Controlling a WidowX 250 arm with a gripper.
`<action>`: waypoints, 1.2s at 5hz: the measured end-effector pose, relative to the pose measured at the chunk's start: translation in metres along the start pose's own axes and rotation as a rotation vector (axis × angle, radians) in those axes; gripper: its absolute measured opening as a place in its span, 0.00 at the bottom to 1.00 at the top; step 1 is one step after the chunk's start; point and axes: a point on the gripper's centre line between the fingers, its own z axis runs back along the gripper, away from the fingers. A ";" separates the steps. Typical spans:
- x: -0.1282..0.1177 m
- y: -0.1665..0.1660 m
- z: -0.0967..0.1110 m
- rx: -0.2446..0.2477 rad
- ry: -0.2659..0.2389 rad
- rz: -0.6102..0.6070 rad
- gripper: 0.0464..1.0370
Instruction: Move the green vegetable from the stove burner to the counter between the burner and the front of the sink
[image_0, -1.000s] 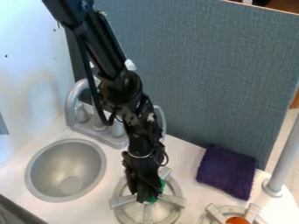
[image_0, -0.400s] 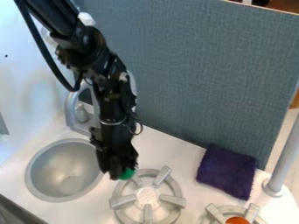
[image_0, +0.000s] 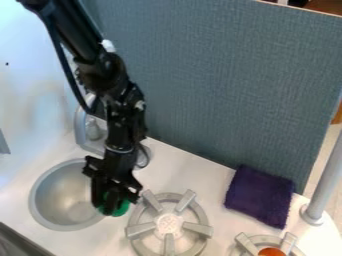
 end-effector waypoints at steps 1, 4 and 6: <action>-0.008 0.010 -0.014 0.050 0.054 -0.009 0.33; -0.028 0.009 -0.039 0.071 0.124 -0.087 0.33; -0.014 0.000 -0.045 0.005 0.098 -0.134 0.39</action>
